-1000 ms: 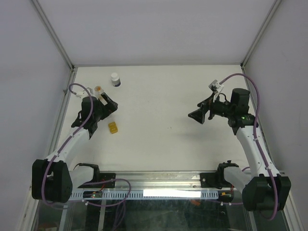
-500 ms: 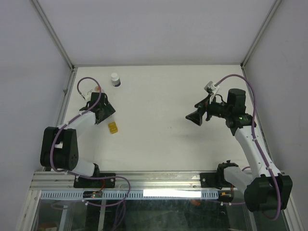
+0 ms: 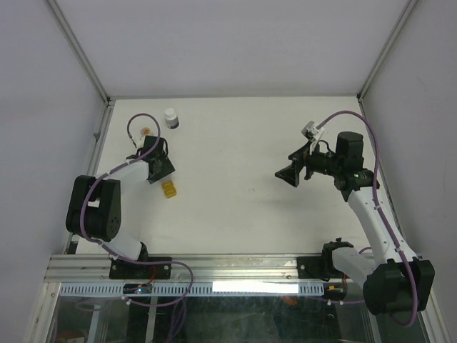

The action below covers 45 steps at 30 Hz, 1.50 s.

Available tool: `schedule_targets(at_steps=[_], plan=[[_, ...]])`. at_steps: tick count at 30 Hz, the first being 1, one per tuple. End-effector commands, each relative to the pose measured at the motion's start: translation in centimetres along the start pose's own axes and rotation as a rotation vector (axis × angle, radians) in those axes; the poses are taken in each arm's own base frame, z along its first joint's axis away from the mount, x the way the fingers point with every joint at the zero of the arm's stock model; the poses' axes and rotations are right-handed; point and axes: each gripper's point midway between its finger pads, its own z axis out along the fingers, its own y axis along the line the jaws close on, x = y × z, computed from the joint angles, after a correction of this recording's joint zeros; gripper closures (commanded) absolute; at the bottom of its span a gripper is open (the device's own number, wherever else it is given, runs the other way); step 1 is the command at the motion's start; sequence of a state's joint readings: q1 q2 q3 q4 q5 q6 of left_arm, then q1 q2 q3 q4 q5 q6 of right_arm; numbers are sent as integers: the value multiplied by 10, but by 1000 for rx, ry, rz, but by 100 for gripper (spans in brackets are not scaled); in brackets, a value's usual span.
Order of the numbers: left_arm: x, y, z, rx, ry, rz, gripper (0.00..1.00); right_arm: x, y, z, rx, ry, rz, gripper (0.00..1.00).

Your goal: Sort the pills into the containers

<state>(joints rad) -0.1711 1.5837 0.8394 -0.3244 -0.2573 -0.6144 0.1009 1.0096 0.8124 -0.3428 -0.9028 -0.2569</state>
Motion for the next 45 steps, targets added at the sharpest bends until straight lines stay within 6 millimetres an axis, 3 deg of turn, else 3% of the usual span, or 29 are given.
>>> schedule_targets(at_steps=[1,7,11,15,21,26,31,36,41,45], plan=[[-2,-19,-5,47,-3,58,52,-11,0,0,2,-24,-50,1],[22,-49,-16,120,32,179,60,-11,-1,0,6,-21,-51,1],[47,-88,-31,221,42,331,61,-11,-2,-1,16,-19,-54,1],[75,-141,-55,376,27,506,63,-10,-4,-2,26,-14,-61,1],[146,-210,-88,619,40,829,65,-13,-8,-8,52,-22,-61,1],[204,-242,-103,717,36,1079,65,-18,-17,-21,103,-43,-63,1],[244,-264,-122,845,30,1263,65,-23,-25,-37,151,-79,-52,1],[272,-271,-142,982,-5,1428,64,-25,-32,-47,175,-106,-20,1],[278,-272,-145,1018,-27,1497,59,-25,-38,-55,194,-123,2,1],[273,-276,-145,1007,-57,1503,42,-25,-40,-58,202,-129,11,1]])
